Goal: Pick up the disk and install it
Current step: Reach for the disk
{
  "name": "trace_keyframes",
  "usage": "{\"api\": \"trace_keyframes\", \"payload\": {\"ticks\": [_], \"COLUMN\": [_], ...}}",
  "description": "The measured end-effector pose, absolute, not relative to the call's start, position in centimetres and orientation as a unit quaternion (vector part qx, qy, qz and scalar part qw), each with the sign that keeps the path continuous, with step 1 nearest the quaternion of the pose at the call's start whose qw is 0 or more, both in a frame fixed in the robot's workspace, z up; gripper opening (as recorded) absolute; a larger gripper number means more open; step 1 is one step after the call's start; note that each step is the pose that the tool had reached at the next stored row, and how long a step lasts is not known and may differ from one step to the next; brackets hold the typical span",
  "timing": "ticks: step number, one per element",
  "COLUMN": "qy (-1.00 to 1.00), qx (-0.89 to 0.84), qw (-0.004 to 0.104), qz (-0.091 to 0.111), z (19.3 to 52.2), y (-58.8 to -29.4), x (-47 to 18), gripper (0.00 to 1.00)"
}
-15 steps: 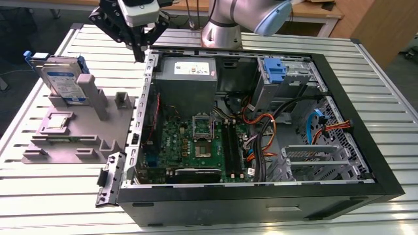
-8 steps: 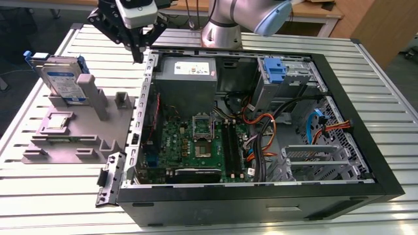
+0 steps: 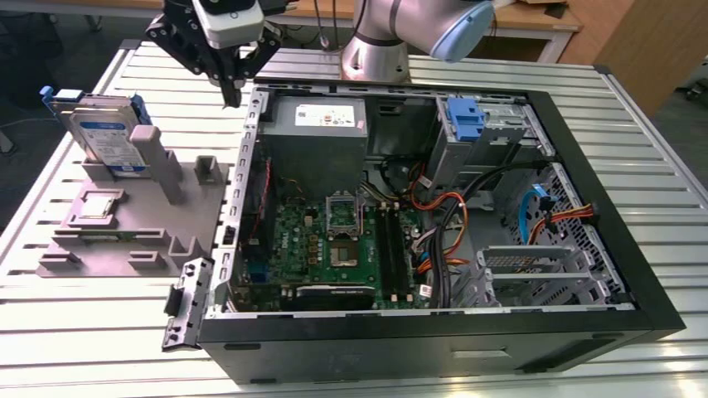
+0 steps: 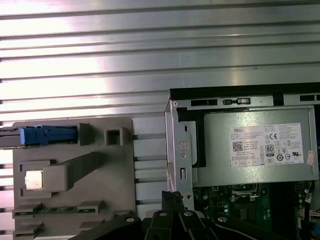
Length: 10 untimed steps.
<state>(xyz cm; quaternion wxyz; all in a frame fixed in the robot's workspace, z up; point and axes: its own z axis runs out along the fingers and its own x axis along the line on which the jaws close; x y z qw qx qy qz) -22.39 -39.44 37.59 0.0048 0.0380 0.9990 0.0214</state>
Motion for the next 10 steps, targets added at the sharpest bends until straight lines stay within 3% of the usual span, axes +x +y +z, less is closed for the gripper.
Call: {"api": "trace_keyframes", "payload": {"ticks": [10], "qy": [0.999], "qx": [0.038], "qw": [0.005], "qz": [0.021], "z": [37.54], "y": [-39.44], "x": [-22.59], "gripper": [0.10]}}
